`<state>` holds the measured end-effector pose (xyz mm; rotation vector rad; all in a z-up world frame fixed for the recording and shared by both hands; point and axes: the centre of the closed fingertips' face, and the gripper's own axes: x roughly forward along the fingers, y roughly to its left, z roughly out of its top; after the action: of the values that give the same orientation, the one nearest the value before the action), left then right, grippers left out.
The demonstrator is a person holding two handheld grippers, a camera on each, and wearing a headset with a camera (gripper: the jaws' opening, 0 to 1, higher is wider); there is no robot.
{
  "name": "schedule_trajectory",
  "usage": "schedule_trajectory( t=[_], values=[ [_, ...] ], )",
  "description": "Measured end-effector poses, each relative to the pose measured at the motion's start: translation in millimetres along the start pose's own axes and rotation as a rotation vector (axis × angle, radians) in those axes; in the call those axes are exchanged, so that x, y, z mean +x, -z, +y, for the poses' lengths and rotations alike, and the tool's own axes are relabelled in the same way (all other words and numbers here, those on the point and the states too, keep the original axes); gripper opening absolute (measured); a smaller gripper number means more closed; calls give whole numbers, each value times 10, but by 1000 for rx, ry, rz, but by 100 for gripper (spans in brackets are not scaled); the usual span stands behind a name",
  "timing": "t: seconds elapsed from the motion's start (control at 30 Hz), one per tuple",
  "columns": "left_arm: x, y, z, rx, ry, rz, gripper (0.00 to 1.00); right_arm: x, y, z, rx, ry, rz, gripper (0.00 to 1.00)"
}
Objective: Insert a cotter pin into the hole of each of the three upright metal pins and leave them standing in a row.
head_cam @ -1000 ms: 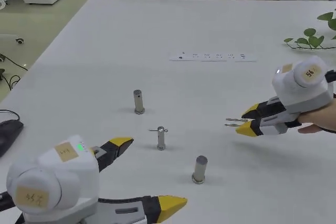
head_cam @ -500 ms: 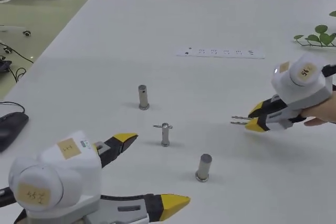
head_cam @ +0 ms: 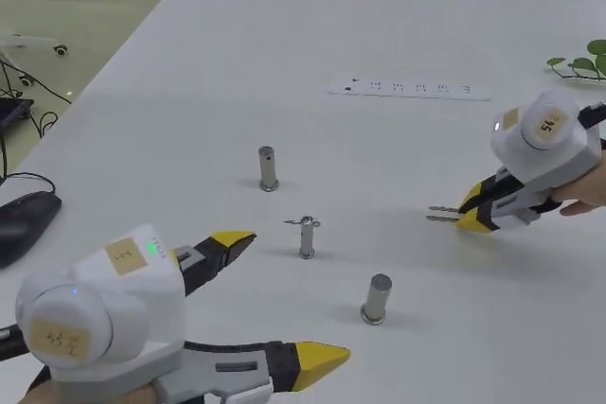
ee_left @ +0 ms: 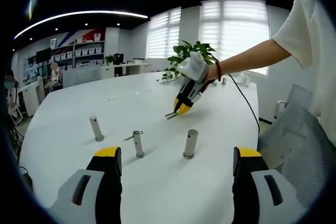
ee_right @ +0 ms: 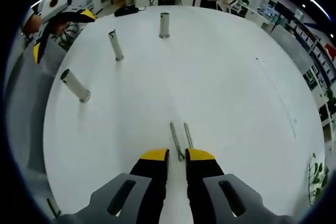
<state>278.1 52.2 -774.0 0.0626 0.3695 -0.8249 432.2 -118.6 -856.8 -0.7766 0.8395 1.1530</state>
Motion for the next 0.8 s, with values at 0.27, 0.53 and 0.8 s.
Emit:
schedule_trajectory(
  t=[0.27, 0.53, 0.8],
  values=[
    [-1, 23, -9, -7, 8, 10, 87, 51, 34, -17, -42, -21, 41, 13],
    [0, 23, 9, -13, 5, 15, 87, 60, 26, -9, -70, -59, 62, 9],
    [-2, 22, 16, -16, 7, 18, 87, 68, 29, -17, -88, -74, 90, 5]
  ],
)
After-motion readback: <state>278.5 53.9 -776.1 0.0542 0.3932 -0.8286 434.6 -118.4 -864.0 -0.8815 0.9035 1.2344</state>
